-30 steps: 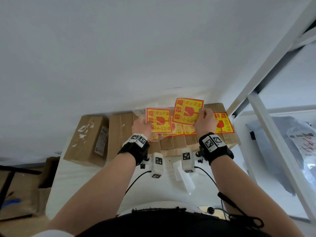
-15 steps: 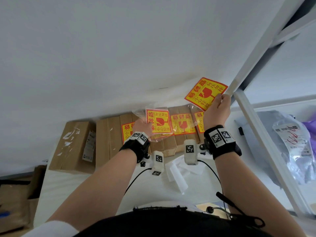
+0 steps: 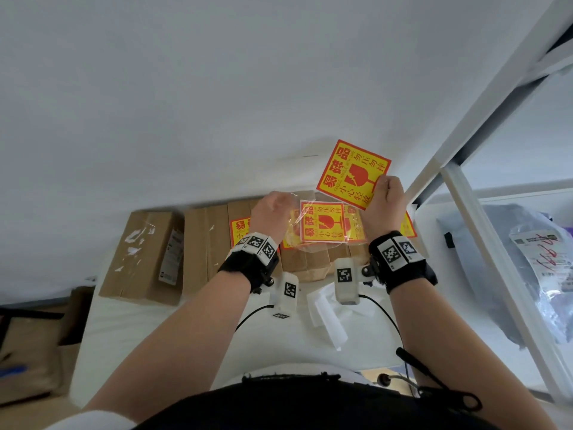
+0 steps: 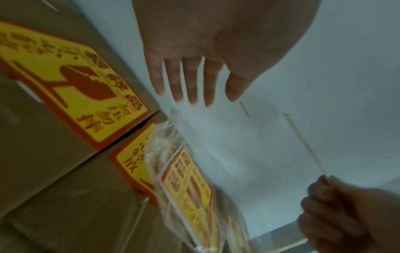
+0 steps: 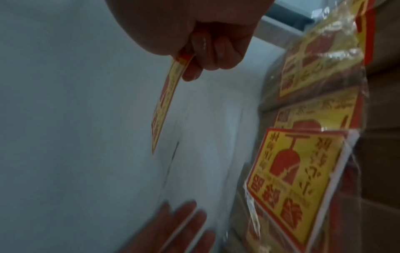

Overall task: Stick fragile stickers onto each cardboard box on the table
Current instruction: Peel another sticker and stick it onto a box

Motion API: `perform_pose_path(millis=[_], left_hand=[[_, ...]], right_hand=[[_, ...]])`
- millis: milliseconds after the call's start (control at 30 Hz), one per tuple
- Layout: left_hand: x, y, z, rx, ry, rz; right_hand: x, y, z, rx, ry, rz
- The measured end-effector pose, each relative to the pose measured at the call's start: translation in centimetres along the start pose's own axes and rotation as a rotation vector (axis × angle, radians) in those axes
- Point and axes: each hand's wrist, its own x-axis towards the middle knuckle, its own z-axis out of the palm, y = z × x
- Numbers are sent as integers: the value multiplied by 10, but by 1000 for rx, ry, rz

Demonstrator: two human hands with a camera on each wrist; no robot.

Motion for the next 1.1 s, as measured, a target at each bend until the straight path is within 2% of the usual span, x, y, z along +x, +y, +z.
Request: perform_pose_path(millis=[67,133,433,567,633,767,833,900,1100], left_hand=[[-4,1,-9,-212,-108,-39],[-8,0,-18,-326,-163,-66],[-26,-12,-53,-353,-134,-56],[-34,-19,-64,-361,-99,-71],[-36,-23,-68,-352,-63,-75],[-41,-26,-74,-343,-37,-70],[-43,-24,-75,-337,-44,-67],[-45,-23,-76,-331,-50,-58],[-56,-23,-80,-317,-48,-38]], right_hand=[[-7,-4,8,-15,-37,-3],[-13,-7,16,-26,-87,-18],[-37,-14,45,-53,-243,-40],[-47,-18,53,-119,-317,16],[-52,-16,56,-159,-344,-43],[-60,-17,64,-220,-515,-321],[-68,-23,68,-146,-664,-343],[-79,-28,71,-96,-745,-347],[-89,-29,69,-83,-754,-379]])
